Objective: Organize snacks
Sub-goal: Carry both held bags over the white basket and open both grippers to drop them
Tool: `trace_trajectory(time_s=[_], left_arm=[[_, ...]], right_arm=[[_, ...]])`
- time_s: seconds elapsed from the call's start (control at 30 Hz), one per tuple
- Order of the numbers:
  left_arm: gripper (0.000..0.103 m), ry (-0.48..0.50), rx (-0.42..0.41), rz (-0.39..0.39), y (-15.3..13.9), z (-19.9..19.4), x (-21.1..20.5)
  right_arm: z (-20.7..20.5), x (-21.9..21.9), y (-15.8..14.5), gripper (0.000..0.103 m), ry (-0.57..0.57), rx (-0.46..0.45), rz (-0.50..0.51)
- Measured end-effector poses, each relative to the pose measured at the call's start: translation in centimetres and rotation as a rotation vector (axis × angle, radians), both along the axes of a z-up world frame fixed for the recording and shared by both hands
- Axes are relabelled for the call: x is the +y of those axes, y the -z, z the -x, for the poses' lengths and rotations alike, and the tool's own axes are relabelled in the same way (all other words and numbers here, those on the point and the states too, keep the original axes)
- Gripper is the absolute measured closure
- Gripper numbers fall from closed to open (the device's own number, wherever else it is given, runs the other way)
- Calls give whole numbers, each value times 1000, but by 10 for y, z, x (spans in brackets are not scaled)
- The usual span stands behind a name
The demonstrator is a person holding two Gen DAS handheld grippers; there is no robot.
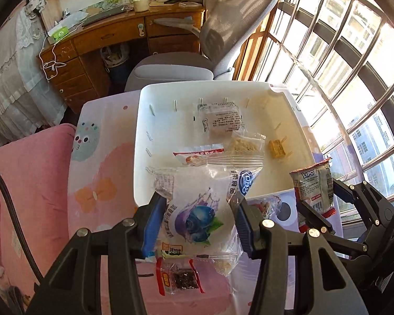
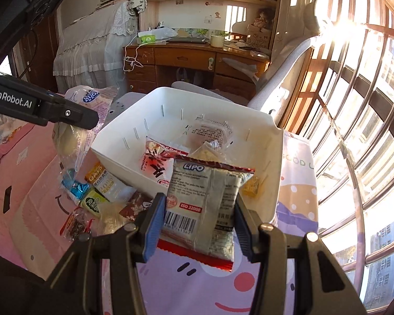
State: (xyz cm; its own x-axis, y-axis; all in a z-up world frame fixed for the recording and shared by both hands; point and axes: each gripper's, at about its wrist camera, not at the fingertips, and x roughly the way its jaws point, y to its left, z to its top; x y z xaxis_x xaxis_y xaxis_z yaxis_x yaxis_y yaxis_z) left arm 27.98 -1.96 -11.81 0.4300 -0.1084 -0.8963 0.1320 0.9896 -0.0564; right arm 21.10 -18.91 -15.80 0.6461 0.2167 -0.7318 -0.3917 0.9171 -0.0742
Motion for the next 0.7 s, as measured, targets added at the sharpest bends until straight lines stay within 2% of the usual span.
trace_trajectory(time_s=[0.2, 0.5, 0.53, 0.6, 0.63, 0.7], left_arm=[[54, 32, -25, 40, 10, -27, 7], [53, 32, -42, 94, 26, -45, 14], [50, 31, -42, 98, 27, -46, 14], [38, 23, -45, 116, 27, -45, 16], [31, 21, -51, 126, 26, -44, 16], [28, 20, -68, 133, 21, -41, 16]], right_arm=[[-26, 4, -6, 53, 71, -47, 36], [-52, -10, 0, 53, 170, -53, 49], [-53, -12, 0, 53, 180, -53, 51], [-54, -16, 2, 52, 204, -49, 54], [-55, -18, 3, 46, 219, -40, 56], [-55, -23, 4, 42, 229, -25, 38]])
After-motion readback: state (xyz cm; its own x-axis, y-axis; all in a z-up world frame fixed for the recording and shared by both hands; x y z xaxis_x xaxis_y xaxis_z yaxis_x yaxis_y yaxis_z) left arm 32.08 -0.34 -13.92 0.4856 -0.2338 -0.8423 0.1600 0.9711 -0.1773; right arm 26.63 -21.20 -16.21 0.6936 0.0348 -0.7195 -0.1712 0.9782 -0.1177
